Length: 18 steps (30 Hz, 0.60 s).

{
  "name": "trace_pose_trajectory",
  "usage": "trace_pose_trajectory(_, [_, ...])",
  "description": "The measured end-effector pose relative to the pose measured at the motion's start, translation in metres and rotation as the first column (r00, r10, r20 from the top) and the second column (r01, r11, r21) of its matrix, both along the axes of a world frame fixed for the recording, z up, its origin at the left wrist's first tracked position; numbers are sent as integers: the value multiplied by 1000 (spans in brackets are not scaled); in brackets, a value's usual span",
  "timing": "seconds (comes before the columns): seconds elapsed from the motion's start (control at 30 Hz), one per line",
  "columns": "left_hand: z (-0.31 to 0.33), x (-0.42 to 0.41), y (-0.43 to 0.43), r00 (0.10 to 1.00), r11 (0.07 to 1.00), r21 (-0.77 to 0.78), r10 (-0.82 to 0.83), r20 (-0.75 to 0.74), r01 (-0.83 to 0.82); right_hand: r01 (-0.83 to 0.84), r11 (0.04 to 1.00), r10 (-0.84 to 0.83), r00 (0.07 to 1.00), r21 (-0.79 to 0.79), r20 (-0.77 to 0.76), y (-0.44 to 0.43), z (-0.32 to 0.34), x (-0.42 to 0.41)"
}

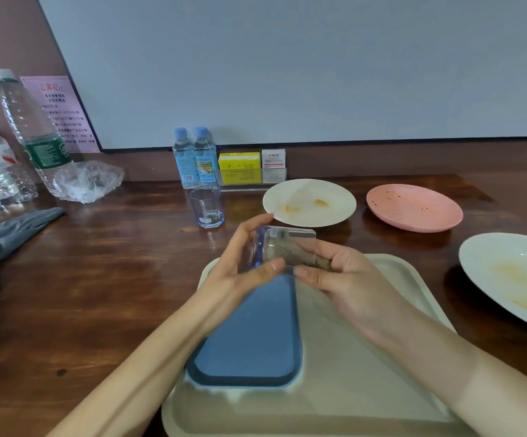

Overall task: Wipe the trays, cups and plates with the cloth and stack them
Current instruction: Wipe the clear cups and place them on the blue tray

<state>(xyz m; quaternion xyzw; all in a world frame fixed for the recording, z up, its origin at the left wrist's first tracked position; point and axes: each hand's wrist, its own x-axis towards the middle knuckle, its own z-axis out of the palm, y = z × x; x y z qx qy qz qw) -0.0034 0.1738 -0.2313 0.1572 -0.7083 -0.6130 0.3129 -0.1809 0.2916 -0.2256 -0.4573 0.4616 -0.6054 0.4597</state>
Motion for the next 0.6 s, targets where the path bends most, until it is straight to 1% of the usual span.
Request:
trace_pose_trajectory(0.03, [3,-2,3,1000,994,107,-26,-8,27,58,998,-61,992,-30,-106,0,-1,3])
trace_pose_trajectory(0.07, [6,-3,6,999,987,157,-33,5,32,90,995,-97,979,-49,-179,1,-1,6])
trace_pose_trajectory(0.13, [4,-4,9,999,994,111,7,41,-11,87,995,-94,969,-43,-227,4,0,11])
trace_pose_trajectory(0.17, [2,-2,9,999,996,89,18,35,-21,68,997,-72,974,-23,-213,5,1,12])
trace_pose_trajectory(0.2, [0,-2,9,999,998,57,21,34,-23,44,999,-44,985,-1,-167,5,2,12])
trace_pose_trajectory(0.27, [-2,1,6,999,999,-43,32,42,-30,-46,998,45,999,45,29,5,4,9])
trace_pose_trajectory(0.33, [-1,2,6,999,994,-105,9,42,-5,-131,989,112,966,65,233,4,8,6])
trace_pose_trajectory(0.37, [-2,1,6,999,993,-118,-10,46,15,-145,987,120,951,67,285,4,9,5])
trace_pose_trajectory(0.43, [-4,0,7,998,990,-137,-13,64,22,-150,987,125,943,58,307,3,8,3])
trace_pose_trajectory(0.47, [-3,-1,7,998,990,-140,-7,67,16,-123,991,107,960,46,259,3,7,3])
trace_pose_trajectory(0.5, [-2,-1,6,998,993,-116,-10,61,17,-62,998,57,988,27,141,3,5,4])
trace_pose_trajectory(0.53, [-1,-2,5,998,998,-52,-28,51,30,31,1000,-31,999,5,-32,2,2,4])
trace_pose_trajectory(0.57, [-1,-4,4,998,998,39,-52,42,50,111,994,-113,973,-20,-200,2,-1,6])
trace_pose_trajectory(0.6, [-2,-6,4,997,992,109,-60,44,55,147,988,-153,937,-42,-314,2,-3,7])
